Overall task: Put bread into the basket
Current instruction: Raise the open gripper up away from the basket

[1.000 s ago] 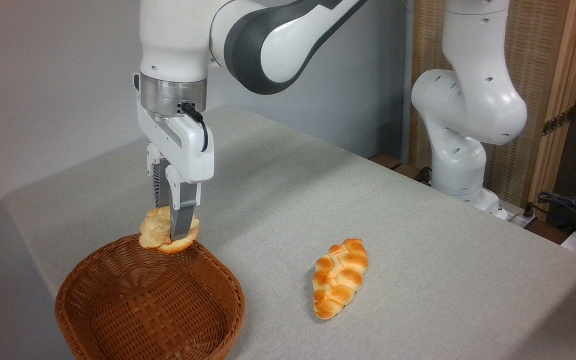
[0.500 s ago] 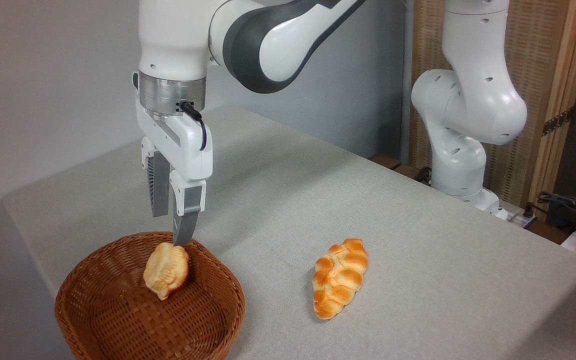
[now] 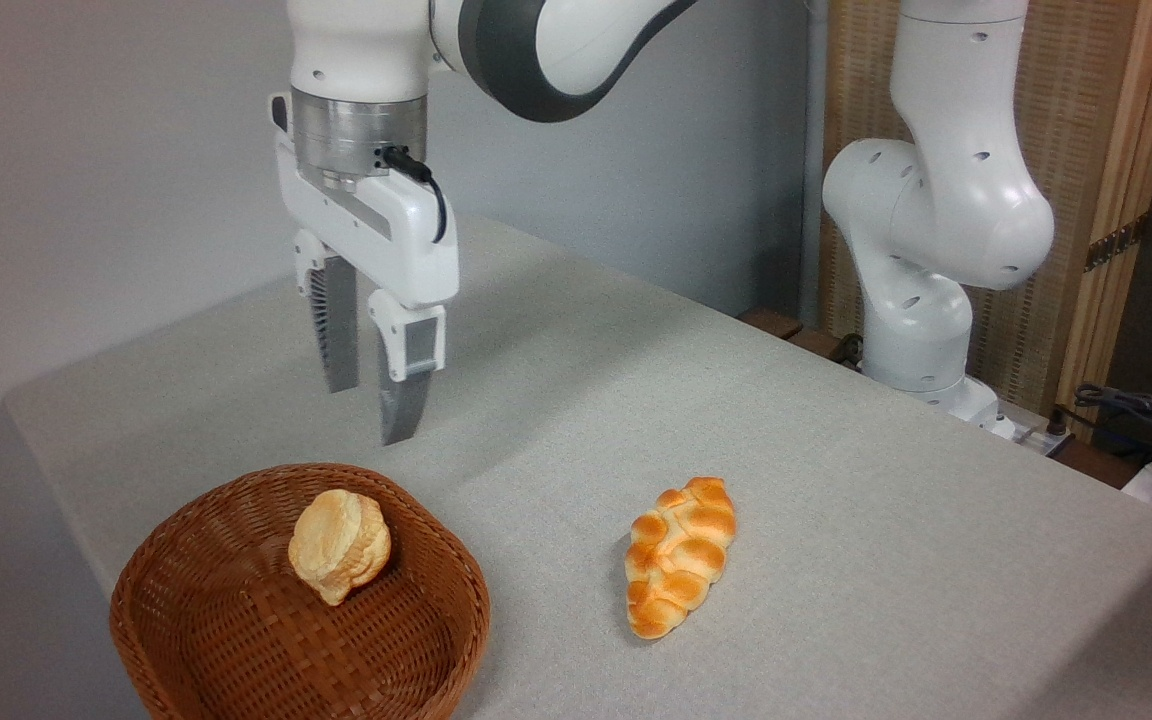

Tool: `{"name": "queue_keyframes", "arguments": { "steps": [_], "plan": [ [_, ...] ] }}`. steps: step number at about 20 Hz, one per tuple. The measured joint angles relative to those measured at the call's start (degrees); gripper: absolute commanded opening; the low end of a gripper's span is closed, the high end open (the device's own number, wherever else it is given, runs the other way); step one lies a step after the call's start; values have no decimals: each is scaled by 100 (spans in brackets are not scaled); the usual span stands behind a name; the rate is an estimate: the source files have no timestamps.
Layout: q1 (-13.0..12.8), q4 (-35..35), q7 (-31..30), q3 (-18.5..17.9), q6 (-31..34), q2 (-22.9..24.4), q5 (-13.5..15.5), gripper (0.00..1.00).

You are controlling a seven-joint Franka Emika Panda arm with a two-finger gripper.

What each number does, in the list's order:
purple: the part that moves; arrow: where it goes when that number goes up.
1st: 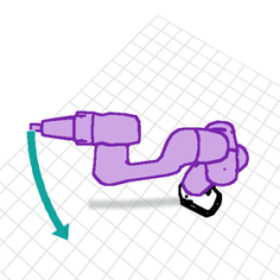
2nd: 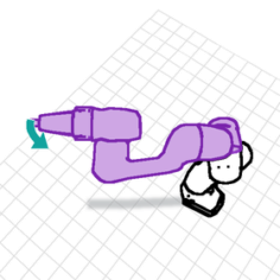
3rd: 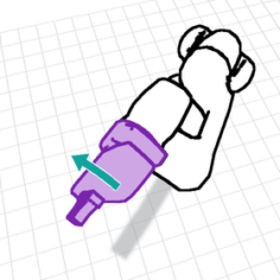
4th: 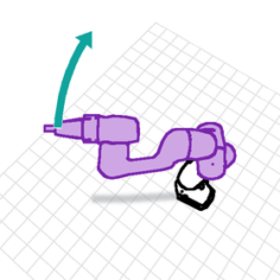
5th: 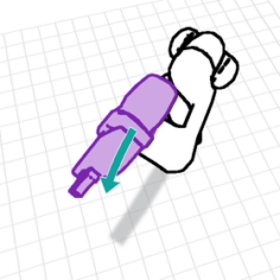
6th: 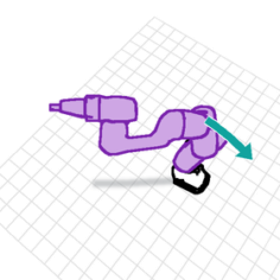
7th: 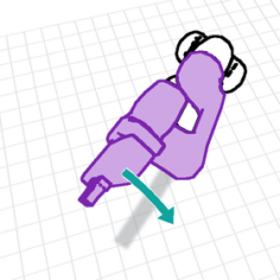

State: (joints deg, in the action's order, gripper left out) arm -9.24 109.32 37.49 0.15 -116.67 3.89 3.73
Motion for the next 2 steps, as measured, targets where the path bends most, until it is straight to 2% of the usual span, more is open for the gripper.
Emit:
{"name": "queue_keyframes", "arguments": {
  "steps": [2],
  "plan": [
    [4,-41,0,-6,315,-5,0,100]
  ]
}}
